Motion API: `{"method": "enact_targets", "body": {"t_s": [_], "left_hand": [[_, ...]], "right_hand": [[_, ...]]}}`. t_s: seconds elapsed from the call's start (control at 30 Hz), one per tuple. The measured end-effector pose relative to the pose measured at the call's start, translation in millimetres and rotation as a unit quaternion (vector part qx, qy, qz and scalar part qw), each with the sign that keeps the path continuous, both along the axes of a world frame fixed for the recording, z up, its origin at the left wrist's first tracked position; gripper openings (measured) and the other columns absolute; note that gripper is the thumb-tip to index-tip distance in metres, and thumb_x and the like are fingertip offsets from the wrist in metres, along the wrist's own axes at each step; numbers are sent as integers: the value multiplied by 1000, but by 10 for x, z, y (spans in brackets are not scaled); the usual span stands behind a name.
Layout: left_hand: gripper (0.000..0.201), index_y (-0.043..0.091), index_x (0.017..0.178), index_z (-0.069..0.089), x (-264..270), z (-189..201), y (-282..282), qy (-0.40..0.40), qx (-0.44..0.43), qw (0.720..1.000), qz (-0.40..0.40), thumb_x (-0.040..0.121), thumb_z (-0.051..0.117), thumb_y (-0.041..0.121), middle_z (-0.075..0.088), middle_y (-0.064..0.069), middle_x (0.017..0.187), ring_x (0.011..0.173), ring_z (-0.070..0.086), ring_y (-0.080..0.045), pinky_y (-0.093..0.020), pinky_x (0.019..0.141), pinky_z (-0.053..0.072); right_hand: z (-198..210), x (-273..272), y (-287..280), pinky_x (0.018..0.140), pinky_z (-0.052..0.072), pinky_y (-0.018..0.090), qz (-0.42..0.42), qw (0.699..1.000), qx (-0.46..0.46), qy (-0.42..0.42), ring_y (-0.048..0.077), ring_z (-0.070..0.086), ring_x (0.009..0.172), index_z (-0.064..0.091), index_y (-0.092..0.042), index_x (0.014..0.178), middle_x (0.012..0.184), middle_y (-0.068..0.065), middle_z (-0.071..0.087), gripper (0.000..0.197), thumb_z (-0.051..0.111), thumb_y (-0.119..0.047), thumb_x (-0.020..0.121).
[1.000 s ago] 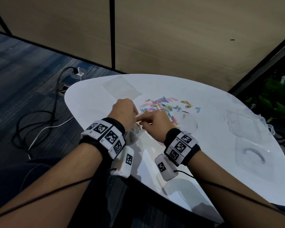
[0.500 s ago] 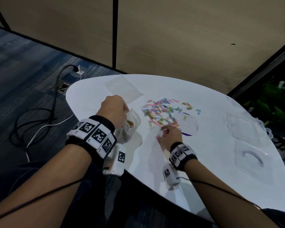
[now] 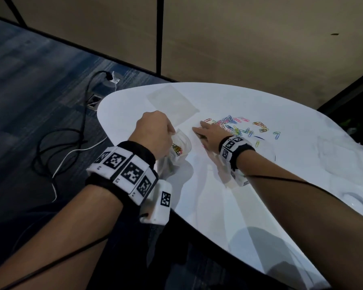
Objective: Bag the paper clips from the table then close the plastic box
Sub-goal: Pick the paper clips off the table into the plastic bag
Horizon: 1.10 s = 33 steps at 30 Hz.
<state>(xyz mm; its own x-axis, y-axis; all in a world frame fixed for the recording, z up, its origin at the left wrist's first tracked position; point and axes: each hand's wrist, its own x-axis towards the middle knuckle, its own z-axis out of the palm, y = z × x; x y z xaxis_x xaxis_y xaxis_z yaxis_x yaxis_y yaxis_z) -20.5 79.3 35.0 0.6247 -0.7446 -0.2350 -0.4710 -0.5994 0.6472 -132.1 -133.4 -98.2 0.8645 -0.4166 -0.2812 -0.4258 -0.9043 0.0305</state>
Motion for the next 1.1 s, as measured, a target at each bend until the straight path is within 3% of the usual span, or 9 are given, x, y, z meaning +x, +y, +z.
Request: {"method": "enact_targets", "body": {"t_s": [0.13,0.33,0.4,0.5,0.67,0.77,0.87,1.0,1.1], "left_hand": [[23,13,99,76,-51,7,-34,0,0,1000,-7,92,57,2,71,-12,109,91,73,-32,-39,88,60],[24,14,98,76,-111,18,-75,0,7,1000,-15,92,56,2,72,-12,108,92,73,-32,-39,89,60],[24,14,98,76,-133,25,-92,1,8,1000,-19,92,56,2,73,-12,107,93,73,-32,-38,89,60],[25,13,98,75,-183,30,-125,2,11,1000,-23,92,54,2,73,-13,107,93,73,-32,-38,89,60],[28,11,101,76,-260,50,-170,-1,12,1000,-24,92,52,1,73,-12,109,92,73,-34,-37,89,59],[28,13,101,76,-303,51,-188,-11,10,1000,-20,92,52,3,74,-11,107,93,73,-32,-36,91,58],[25,15,101,78,-345,48,-210,-28,2,999,-18,92,57,6,74,-10,107,100,70,-29,-30,91,55],[21,14,100,78,-377,30,-231,-30,5,999,-31,91,60,10,73,-12,108,102,68,-31,-33,89,56],[22,15,100,78,-350,29,-228,-26,3,999,-22,90,59,9,73,-13,108,99,69,-32,-36,90,57]], "right_hand": [[81,-47,2,73,50,32,-24,998,5,-55,33,63,89,72,-8,95,94,13,66,21,51,-9,89],[278,-239,-129,89,55,30,-199,973,59,-97,24,68,95,79,-16,95,98,6,75,18,68,-8,84],[342,-348,-182,85,56,27,-308,923,134,-190,18,70,84,79,-15,91,90,3,76,12,74,-11,81],[487,-496,-157,79,60,30,-434,788,303,-316,18,74,70,79,-13,83,81,6,76,9,80,-6,77],[833,-555,282,78,60,29,-412,617,521,-422,27,71,76,73,4,95,86,18,73,18,76,5,77],[962,-497,675,70,58,20,-377,565,602,-419,21,71,73,70,6,100,84,15,72,20,71,7,80],[938,-400,933,72,60,23,-377,580,607,-390,19,70,71,72,0,92,82,14,72,15,70,9,80],[800,-281,1017,87,58,39,-373,716,468,-359,21,74,83,78,-31,74,85,3,77,25,73,-11,60],[846,-242,1056,80,61,42,-358,750,416,-369,22,75,75,76,-32,66,73,2,76,22,73,-11,60]]}}
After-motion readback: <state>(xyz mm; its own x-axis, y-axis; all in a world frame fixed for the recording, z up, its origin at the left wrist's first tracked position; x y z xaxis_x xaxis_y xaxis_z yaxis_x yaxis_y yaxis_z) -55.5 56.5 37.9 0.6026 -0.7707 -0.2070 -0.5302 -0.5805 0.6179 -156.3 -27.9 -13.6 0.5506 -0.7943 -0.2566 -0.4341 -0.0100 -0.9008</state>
